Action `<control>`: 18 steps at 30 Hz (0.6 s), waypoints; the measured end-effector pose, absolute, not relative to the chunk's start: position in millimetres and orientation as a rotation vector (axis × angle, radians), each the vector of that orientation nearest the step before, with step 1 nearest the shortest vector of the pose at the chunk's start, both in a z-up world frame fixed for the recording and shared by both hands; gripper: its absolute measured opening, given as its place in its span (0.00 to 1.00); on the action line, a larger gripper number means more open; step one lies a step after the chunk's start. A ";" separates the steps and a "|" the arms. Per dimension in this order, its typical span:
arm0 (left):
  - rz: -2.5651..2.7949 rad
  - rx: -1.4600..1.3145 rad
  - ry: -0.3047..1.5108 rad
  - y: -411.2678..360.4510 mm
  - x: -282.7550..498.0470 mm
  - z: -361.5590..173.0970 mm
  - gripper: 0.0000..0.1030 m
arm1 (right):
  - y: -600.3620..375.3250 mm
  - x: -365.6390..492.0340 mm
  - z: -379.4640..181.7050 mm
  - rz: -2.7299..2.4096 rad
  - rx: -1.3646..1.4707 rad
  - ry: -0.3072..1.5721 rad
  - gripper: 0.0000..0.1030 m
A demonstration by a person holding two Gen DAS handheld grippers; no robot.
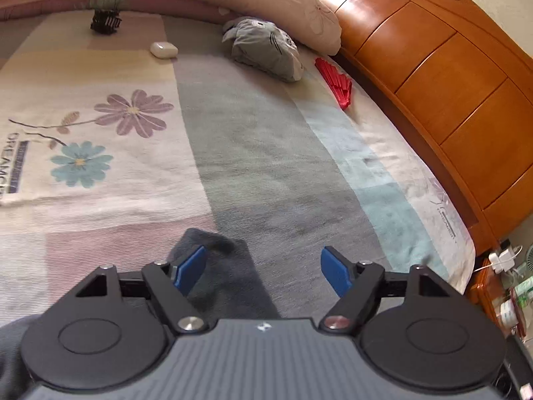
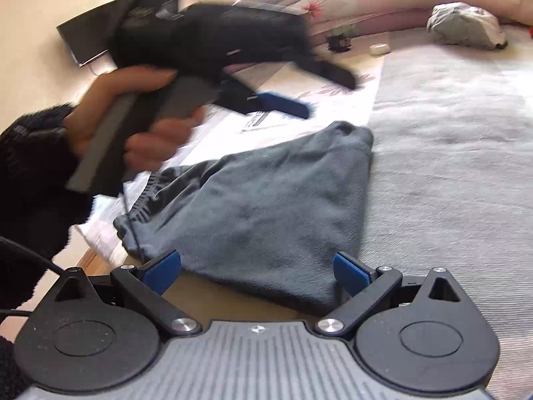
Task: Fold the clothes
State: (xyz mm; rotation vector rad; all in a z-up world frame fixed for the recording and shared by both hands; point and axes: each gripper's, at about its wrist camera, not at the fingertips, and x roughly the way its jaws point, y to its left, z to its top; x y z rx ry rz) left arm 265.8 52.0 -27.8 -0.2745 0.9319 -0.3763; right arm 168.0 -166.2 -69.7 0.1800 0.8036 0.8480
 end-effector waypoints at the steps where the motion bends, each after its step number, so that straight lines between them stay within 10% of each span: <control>1: -0.366 -0.254 0.940 60.4 256.4 -24.9 0.78 | -168.4 166.8 -66.6 0.832 0.170 0.797 0.97; 18: -0.299 0.096 0.994 105.7 130.9 -57.1 0.83 | -151.1 183.5 -73.9 0.469 -0.060 0.911 0.97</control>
